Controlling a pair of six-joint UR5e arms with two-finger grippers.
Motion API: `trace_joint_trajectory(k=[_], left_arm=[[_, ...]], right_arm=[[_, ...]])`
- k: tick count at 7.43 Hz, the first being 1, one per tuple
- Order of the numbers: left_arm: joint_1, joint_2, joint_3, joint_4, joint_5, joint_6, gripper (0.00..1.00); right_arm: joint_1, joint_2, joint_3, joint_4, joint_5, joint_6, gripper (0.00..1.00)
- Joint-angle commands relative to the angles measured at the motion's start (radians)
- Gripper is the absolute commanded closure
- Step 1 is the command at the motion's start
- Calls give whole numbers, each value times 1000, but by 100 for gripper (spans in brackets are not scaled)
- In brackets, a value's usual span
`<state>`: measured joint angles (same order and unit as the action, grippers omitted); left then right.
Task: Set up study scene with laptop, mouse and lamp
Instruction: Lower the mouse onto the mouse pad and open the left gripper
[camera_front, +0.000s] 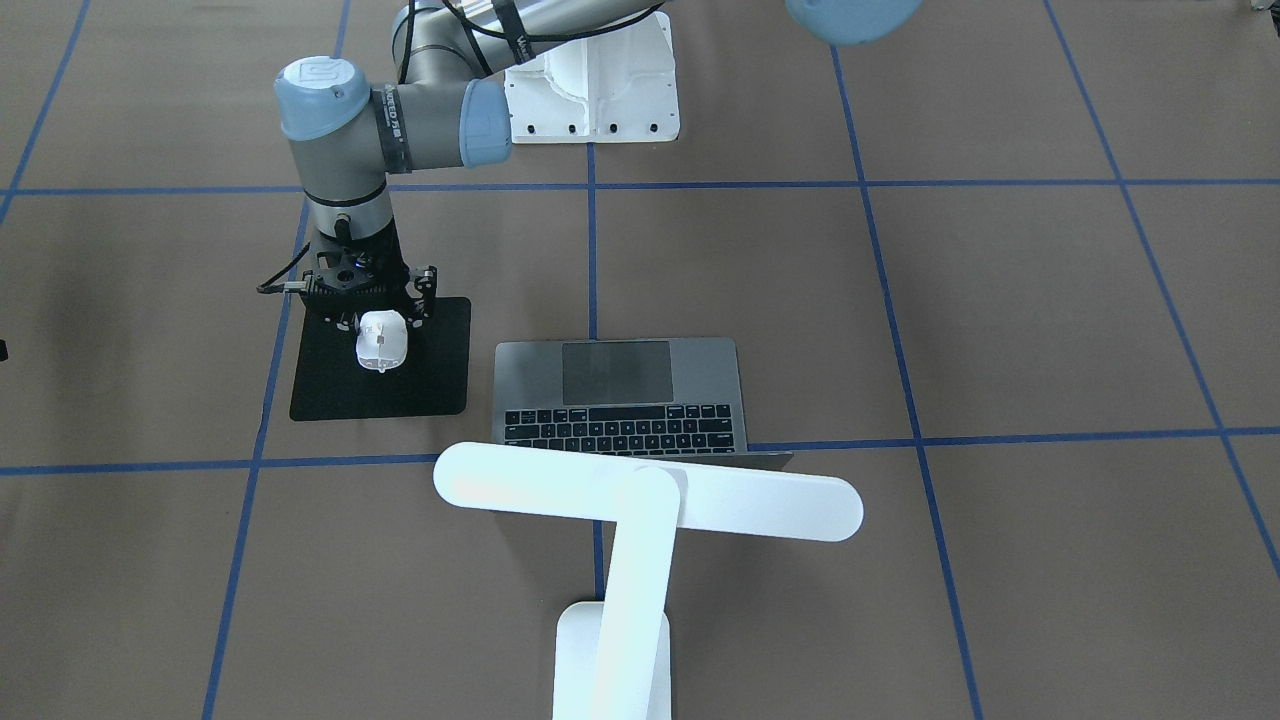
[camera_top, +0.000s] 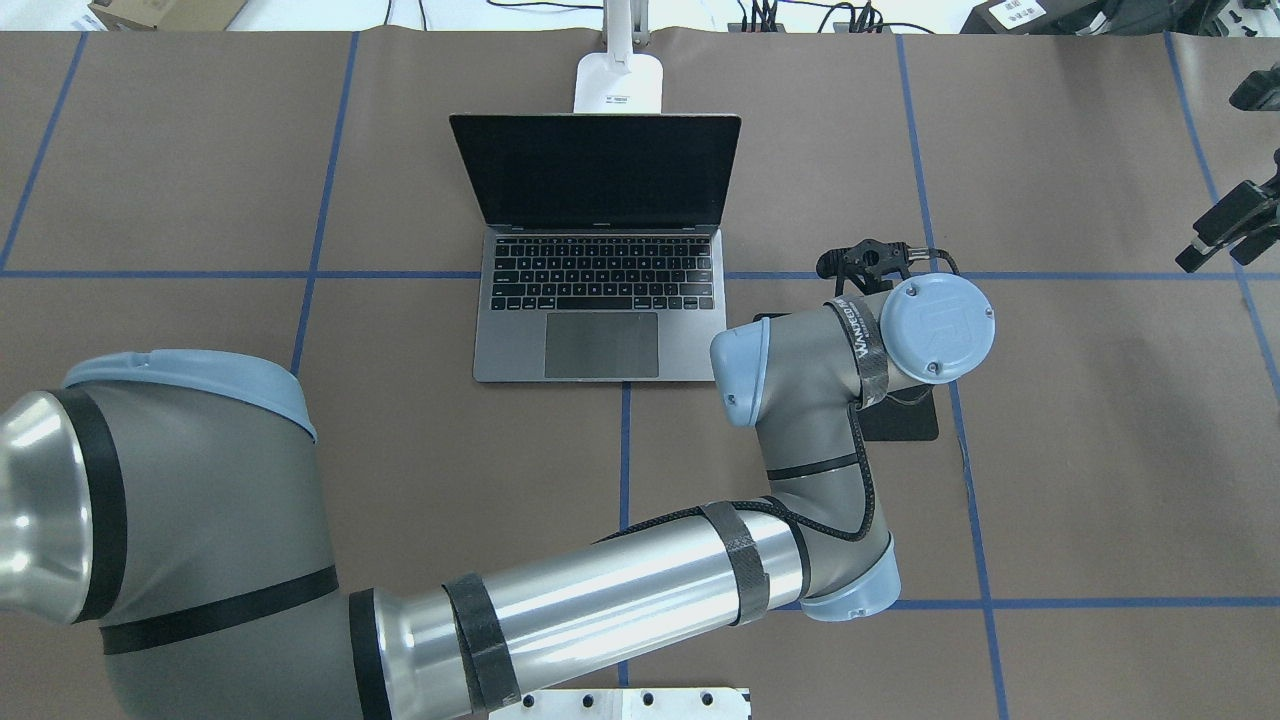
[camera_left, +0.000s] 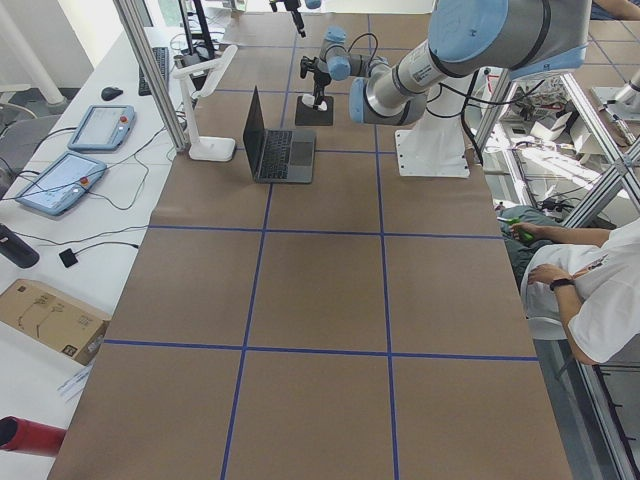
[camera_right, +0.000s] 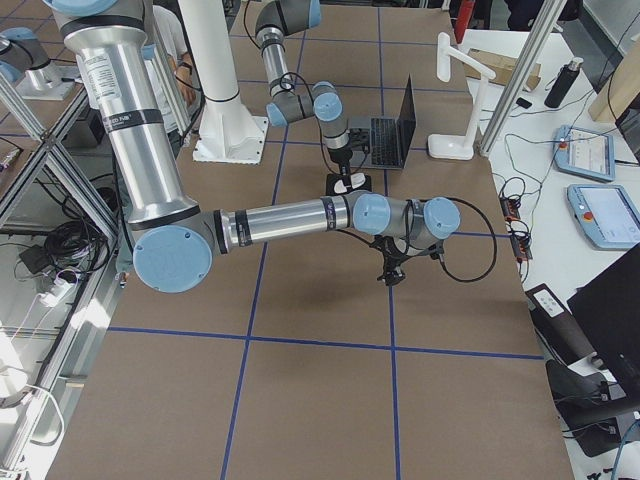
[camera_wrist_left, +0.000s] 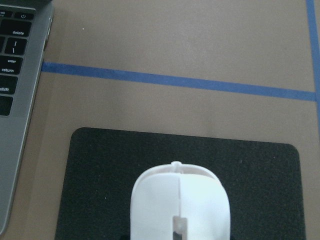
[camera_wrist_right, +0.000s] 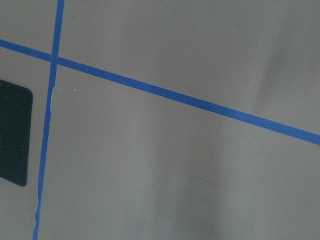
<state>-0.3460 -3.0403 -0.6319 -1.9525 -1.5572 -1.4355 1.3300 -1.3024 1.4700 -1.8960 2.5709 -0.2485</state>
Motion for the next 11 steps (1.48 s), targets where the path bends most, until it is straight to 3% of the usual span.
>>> trace_joint_trajectory(k=[1,3,6,8,9,11], left_arm=[[1,0,15,0,-6,-13,30],[1,0,14,0,-12,-13,15],[1,0,-6,0,-24,-6,1],[-25,6,-64,4,-29,1,1],[-51,11,-90,41,-79,3,1],[-97,134,-269,102,-144,50,1]], right_arm=[[0,0,-5,2,0,0,1],[-2,2,-5,0,0,0,1],[-2,17,-11,0,0,0,1],[-2,28,-11,0,0,0,1],[-2,37,-14,0,-2,0,1],[-2,46,-20,3,-9,0,1]])
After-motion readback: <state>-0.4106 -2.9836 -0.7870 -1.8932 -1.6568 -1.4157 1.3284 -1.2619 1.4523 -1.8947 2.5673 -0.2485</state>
